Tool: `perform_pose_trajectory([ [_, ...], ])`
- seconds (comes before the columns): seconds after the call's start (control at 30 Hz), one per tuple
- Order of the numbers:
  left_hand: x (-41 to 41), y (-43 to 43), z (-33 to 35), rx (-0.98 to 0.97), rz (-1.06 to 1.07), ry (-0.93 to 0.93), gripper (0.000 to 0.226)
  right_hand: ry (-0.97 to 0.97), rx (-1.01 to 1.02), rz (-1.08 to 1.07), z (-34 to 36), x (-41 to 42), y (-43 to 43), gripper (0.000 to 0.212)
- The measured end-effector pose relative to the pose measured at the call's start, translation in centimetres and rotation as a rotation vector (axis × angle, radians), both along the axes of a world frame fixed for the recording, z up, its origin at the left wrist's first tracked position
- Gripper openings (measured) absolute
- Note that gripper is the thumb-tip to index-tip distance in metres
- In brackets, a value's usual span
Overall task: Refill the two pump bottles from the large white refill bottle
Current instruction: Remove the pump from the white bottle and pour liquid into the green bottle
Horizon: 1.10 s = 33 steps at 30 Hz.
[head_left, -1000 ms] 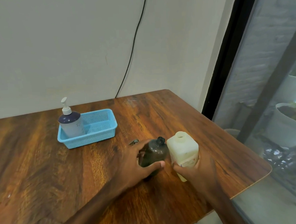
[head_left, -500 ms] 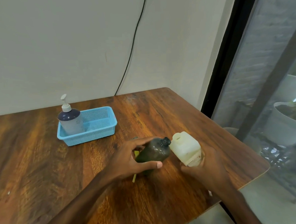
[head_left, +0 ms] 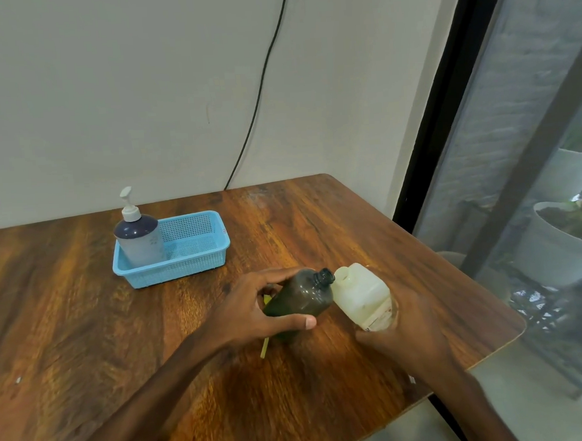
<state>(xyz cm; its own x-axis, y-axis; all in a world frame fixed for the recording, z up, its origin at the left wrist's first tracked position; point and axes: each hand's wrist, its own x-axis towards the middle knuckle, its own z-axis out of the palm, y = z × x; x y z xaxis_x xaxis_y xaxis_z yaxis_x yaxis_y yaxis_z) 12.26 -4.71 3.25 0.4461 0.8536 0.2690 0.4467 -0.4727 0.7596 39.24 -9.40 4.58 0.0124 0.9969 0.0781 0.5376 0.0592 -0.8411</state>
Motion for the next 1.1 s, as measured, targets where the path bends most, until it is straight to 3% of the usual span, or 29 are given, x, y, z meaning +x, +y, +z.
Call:
perform_pose_trajectory([
  [0.63, 0.1, 0.4, -0.7, -0.025, -0.015, 0.030, 0.078, -0.201, 0.057, 0.000, -0.1, 0.9, -0.2, 0.093],
  [1.1, 0.6, 0.0, -1.1, -0.010, 0.039, 0.067, 0.082, -0.282, 0.167, 0.023, 0.6, 1.2, -0.4, 0.079],
])
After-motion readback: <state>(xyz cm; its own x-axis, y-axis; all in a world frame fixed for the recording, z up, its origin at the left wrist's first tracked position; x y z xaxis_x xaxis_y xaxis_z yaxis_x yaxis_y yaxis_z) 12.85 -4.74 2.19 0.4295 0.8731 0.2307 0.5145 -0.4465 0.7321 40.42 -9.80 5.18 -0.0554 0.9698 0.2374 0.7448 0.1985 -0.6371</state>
